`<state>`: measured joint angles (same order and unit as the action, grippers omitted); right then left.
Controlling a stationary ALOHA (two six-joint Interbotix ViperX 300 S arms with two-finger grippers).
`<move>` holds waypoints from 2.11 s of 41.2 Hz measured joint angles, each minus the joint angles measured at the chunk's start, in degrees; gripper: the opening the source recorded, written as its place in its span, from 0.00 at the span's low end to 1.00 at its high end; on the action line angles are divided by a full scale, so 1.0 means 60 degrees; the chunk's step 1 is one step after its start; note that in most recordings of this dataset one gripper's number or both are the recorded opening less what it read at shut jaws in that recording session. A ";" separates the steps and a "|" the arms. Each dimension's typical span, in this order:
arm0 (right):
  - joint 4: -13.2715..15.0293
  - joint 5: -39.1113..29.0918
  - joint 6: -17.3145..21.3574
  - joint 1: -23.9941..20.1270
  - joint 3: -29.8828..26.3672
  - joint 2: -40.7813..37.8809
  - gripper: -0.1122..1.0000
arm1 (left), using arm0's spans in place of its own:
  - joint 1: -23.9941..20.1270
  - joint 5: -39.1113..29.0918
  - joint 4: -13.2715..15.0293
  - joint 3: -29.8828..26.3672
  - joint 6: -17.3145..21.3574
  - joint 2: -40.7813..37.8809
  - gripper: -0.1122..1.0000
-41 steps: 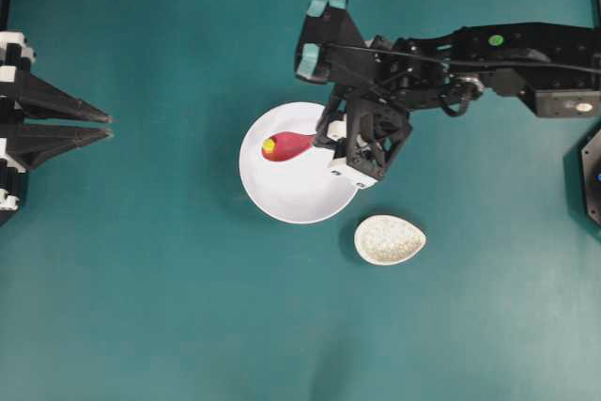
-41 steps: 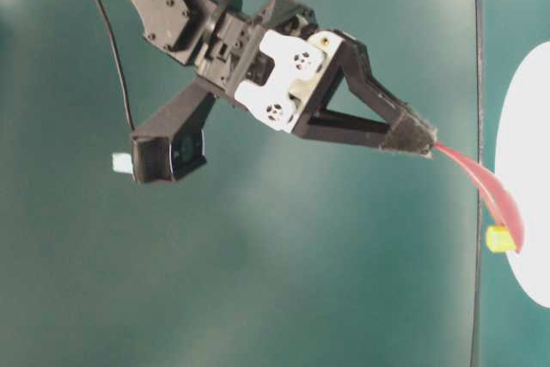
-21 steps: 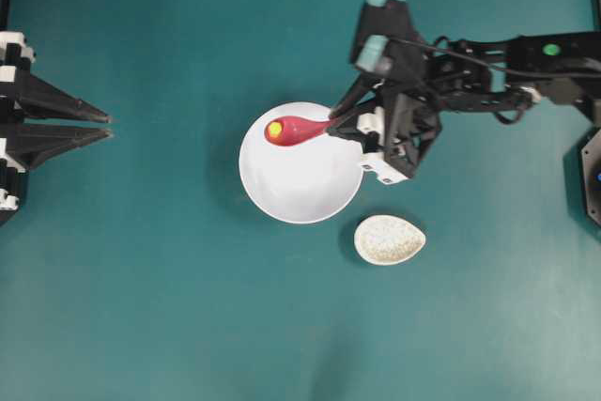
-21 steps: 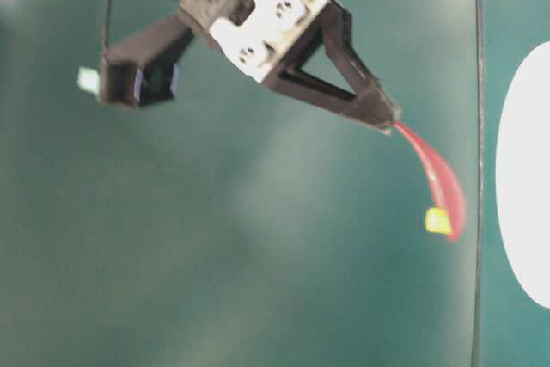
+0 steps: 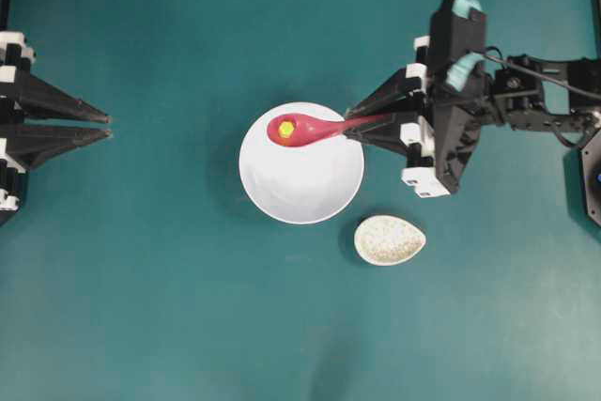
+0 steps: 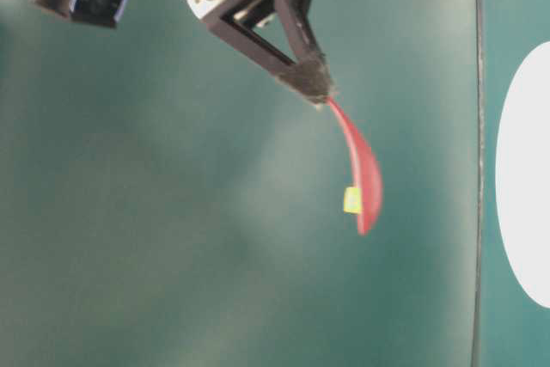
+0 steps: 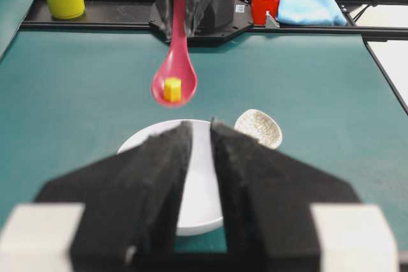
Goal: Scoop the yellow hexagonal prism block from the bowl with a spoon using the right arm.
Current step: 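Lift the spoon with the block up out of the bowl, then hold the spoon with the block raised above the bowl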
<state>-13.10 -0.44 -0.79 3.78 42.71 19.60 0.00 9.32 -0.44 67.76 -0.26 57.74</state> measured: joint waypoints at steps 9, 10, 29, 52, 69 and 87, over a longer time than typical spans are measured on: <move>-0.0015 0.0776 -0.0088 -0.0073 0.0322 0.0205 0.32 | 0.0000 0.0000 0.0000 0.0000 -0.0015 0.0000 0.27; 0.0000 0.0850 -0.0088 -0.0088 0.0352 0.0205 0.32 | 0.0000 0.0000 0.0000 0.0000 -0.0015 0.0000 0.27; 0.0454 0.2666 -0.0103 -0.0366 0.1421 0.0234 0.32 | 0.0000 0.0000 0.0000 0.0000 -0.0029 0.0000 0.27; 0.0469 0.3618 -0.0073 -0.0381 0.1802 0.0352 0.32 | 0.0000 0.0000 -0.0015 0.0000 -0.0146 0.0000 0.27; 0.0542 0.3662 -0.0073 -0.0381 0.1802 0.0352 0.32 | 0.0000 0.0015 0.0000 0.0000 -0.0146 0.0000 0.27; 0.0776 0.3765 -0.0117 -0.0381 0.1802 0.0352 0.32 | 0.0000 0.0015 -0.0015 0.0000 -0.0146 0.0000 0.27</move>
<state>-8.44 22.15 -1.49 1.49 53.53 21.71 0.00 9.40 -0.53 67.76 -1.14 57.74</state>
